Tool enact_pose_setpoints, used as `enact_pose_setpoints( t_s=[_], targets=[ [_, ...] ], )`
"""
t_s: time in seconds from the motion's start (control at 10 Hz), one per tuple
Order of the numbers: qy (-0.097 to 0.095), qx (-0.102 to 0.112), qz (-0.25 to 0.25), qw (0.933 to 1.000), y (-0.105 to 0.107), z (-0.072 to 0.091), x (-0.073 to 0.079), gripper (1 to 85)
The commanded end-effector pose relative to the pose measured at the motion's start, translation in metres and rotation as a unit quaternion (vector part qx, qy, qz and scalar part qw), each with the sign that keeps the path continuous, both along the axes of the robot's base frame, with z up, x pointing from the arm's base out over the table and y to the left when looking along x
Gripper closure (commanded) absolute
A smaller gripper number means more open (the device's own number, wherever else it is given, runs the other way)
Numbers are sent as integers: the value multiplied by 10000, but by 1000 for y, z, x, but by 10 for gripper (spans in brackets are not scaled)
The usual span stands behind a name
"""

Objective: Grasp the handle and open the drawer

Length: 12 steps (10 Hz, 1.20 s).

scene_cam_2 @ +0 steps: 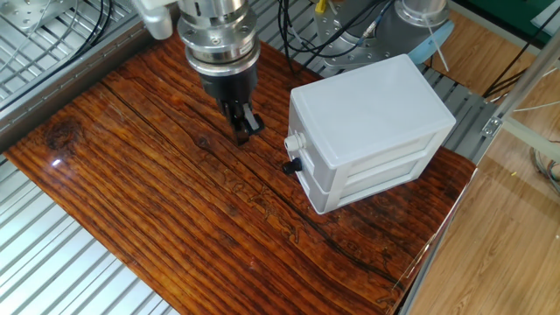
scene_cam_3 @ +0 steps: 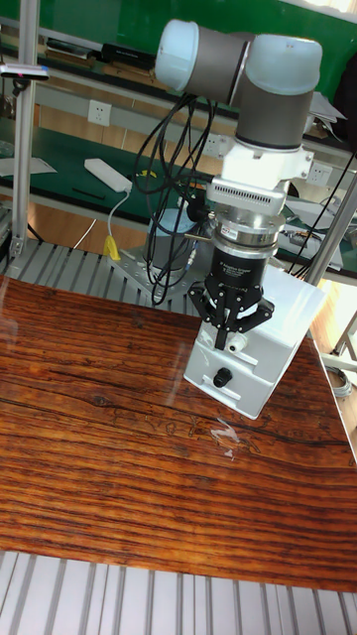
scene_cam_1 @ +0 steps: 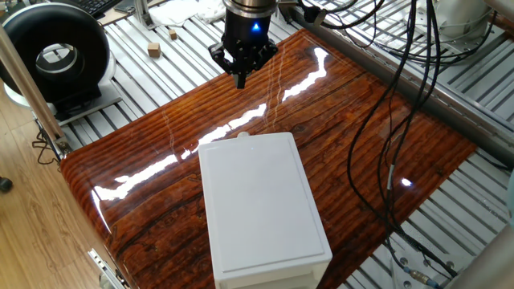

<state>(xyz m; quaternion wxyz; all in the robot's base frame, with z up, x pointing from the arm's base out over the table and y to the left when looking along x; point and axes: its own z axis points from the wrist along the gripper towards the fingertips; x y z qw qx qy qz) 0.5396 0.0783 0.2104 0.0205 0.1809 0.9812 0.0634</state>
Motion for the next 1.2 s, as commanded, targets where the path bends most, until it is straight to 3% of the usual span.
enact_pose_setpoints(
  t_s=[0.0,0.1,0.3,0.5,0.7,0.8,1.0,1.1],
  targets=[
    [-436,116,-75,9990,13,13,9,837],
    [-478,-110,38,9988,5,8,9,837],
    [-446,-138,20,9989,5,-1,5,837],
    [-352,33,0,9994,13,-2,1,837],
    [-104,30,197,9997,14,-4,-13,837],
    [-106,29,212,9997,15,-6,-14,837],
    [-69,273,131,9995,27,-7,-16,837],
    [-12,257,170,9995,28,-8,-23,837]
  ],
)
